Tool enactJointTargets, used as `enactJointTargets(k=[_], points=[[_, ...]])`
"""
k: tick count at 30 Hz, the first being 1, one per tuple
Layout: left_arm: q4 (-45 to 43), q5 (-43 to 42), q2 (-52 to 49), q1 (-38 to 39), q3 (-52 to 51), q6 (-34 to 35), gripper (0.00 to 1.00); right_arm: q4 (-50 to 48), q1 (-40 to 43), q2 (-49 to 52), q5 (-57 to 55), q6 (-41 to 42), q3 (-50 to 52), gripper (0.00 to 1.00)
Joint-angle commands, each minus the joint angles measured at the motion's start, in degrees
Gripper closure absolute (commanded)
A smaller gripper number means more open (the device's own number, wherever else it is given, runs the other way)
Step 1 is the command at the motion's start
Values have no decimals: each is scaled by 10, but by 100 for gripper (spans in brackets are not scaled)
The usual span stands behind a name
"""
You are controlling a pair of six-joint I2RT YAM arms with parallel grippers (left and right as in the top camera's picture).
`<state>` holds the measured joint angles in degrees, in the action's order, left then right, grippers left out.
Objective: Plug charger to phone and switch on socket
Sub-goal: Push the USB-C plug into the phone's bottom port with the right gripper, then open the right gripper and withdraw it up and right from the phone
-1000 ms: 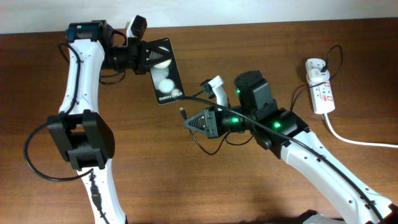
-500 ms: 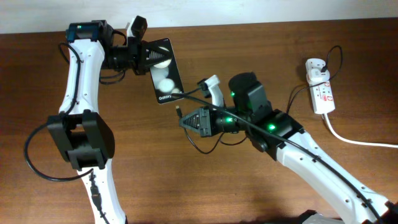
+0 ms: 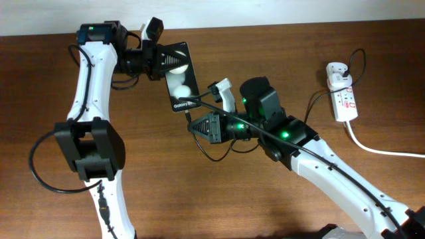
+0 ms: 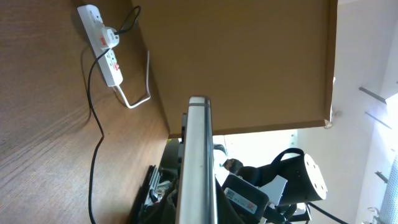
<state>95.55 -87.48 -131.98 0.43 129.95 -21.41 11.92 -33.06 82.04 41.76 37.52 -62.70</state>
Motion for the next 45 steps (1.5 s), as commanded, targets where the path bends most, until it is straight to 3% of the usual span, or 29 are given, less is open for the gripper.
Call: enactJointTargets(k=[1, 29, 45], points=[[0, -27, 18, 0, 6, 8, 100, 1, -3, 2, -9, 1, 5, 96], [-3, -27, 18, 0, 6, 8, 100, 6, -2, 2, -31, 1, 5, 96], [-3, -26, 18, 11, 6, 8, 100, -40, -2, 3, -50, 9, 5, 96]])
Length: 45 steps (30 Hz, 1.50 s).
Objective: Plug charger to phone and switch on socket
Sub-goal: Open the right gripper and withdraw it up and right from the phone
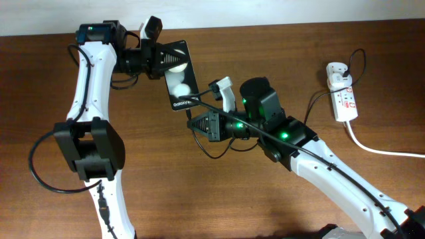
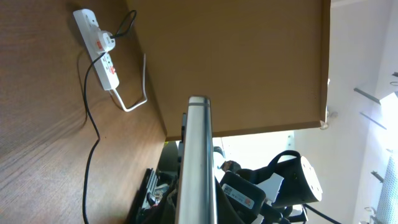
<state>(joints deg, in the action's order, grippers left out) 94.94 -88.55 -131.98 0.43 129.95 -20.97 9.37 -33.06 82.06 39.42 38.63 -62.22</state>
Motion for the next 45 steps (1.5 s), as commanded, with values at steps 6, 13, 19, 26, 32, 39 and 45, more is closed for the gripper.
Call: enactJointTargets(k=[6, 13, 19, 26, 32, 39, 45], points=[[3, -15, 18, 11, 6, 4, 100, -15, 19, 2, -13, -2, 0, 96], [-3, -15, 18, 9, 6, 3, 100, 23, 20, 2, 10, -9, 0, 69], [-19, 49, 18, 4, 6, 3, 100, 54, 20, 2, 9, -24, 0, 46], [-20, 184, 17, 4, 6, 4, 100, 63, 20, 2, -11, -24, 0, 35], [-16, 214, 17, 9, 5, 4, 100, 144, 20, 3, -70, -43, 0, 35], [-21, 228, 17, 19, -39, 10, 100, 179, 20, 5, -102, -44, 0, 34], [-61, 228, 17, 20, -121, 10, 100, 180, 20, 5, -102, -54, 0, 34]])
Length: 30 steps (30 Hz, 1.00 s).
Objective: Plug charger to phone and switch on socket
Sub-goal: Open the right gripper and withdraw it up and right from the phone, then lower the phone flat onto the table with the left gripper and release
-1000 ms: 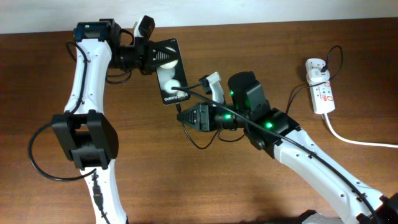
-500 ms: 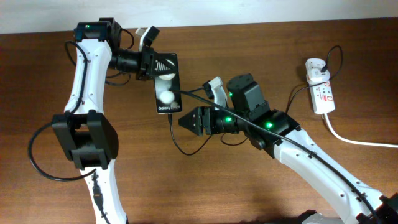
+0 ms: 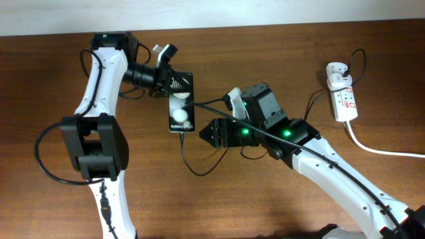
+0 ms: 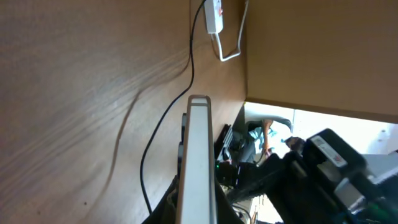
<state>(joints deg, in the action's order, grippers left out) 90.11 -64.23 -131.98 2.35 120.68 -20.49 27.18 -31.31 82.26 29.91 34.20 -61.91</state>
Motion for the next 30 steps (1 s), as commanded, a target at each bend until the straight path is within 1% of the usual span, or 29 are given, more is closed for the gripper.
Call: enactJointTargets(k=[1, 4, 7, 11, 12, 15, 17, 18, 19, 21, 22, 23, 24, 26, 28, 30], points=[[-21, -15, 17, 1, -36, 5, 100, 3, 2, 3, -7, -10, -3, 34], [-73, -13, 17, 1, -73, 36, 100, 5, 2, 3, -7, -10, -3, 34], [-110, -11, 17, 1, -100, 48, 100, 8, 2, 3, -7, -10, -3, 34], [-120, 37, 17, 1, -112, 50, 100, 10, 2, 6, -13, -10, -3, 34], [-121, 41, 17, 1, -112, 61, 100, 9, 2, 6, -13, -10, -3, 34], [-123, 41, 17, 1, -112, 64, 100, -6, 2, 6, -13, -10, -3, 34], [-122, 41, 17, 3, -112, 69, 100, -37, 3, 6, -22, -10, -3, 34], [-123, 40, 17, 3, -112, 82, 100, -66, 11, 6, -35, -9, -3, 31], [-125, 40, 17, 3, -112, 96, 100, -91, 22, 6, -34, -9, -3, 30], [-123, 41, 17, 3, -112, 100, 100, -164, 68, 6, -9, 9, -5, 29], [-123, 41, 17, 3, -112, 100, 100, -184, 82, 6, 5, 13, -5, 28], [-123, 41, 17, 4, -112, 100, 100, -217, 113, 6, 20, 24, -5, 28], [-123, 42, 17, 5, -112, 99, 100, -222, 128, 6, 19, 23, -5, 27], [-123, 59, 17, 8, -112, 100, 100, -214, 147, 6, 18, 30, -5, 27], [-120, 80, 17, 16, -114, 100, 100, -188, 146, 6, 17, 29, -5, 26], [-120, 81, 17, 26, -120, 101, 100, -161, 144, 7, -4, 23, -5, 26]])
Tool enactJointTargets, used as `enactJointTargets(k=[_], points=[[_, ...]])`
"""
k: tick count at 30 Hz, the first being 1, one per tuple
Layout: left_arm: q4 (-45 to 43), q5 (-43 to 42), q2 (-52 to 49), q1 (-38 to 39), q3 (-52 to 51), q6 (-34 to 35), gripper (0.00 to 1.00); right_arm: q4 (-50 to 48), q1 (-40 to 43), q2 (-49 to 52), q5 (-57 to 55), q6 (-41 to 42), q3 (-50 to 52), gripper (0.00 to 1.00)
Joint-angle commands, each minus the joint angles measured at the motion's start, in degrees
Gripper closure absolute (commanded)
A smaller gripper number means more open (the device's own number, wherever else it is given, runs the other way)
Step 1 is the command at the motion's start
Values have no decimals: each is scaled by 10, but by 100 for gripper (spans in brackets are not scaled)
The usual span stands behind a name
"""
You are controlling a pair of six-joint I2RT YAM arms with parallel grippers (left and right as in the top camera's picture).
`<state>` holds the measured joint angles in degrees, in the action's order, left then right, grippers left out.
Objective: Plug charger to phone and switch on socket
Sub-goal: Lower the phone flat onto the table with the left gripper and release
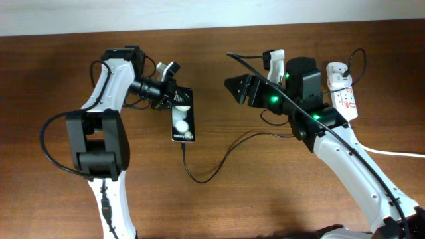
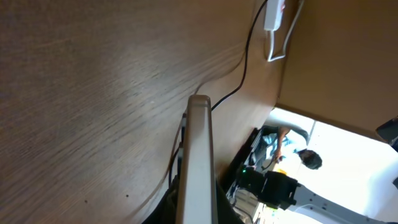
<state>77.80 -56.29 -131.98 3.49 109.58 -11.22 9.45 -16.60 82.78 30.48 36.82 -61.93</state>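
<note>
A black phone (image 1: 183, 123) faces up left of the table's middle, its screen lit. My left gripper (image 1: 175, 99) is shut on its far end. In the left wrist view the phone's silver edge (image 2: 199, 155) stands between the dark fingers of that gripper (image 2: 198, 202), close above the wood. A black charger cable (image 1: 219, 162) leaves the phone's near end, loops across the table and runs toward the white power strip (image 1: 345, 101). My right gripper (image 1: 234, 84) hovers left of the strip, pointing left, with nothing seen in it. Its jaws look like one dark wedge.
A white plug (image 1: 337, 70) sits in the strip's far socket; the strip's white lead (image 1: 372, 147) runs off to the right. The strip also shows far off in the left wrist view, power strip (image 2: 274, 14). The table's front edge lies near it there.
My right gripper was just right of the phone's near end and is now farther back and to the right, near the power strip. The phone sits slightly nearer and flatter, cable still in it.
At first my left gripper held the phone raised and tilted at the back, with my right gripper at its lower end beside the cable. Later the phone was lower, with the cable running from its end and the right gripper apart. Now that gripper is by the strip.
</note>
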Motion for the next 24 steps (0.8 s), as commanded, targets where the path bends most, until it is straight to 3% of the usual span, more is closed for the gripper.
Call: enactJointTargets(k=[1, 5, 13, 17, 20, 24], points=[[-2, 2, 17, 17, -11, 10, 100, 18, -2, 2, -12, -5, -5, 26], [-53, 2, 17, 21, -36, 59, 100, 19, -2, 2, -12, -25, -5, 26], [-121, 38, 17, 21, -94, 93, 100, 28, -3, 2, -12, -25, -5, 26], [-129, 40, 16, 21, -98, 94, 100, 30, -3, 2, -12, -25, -5, 26], [-129, 98, 16, 21, -99, 130, 100, 32, -3, 2, -12, -36, -5, 26], [-133, 118, 16, 21, -101, 130, 100, 32, -3, 2, -12, -36, -5, 25]])
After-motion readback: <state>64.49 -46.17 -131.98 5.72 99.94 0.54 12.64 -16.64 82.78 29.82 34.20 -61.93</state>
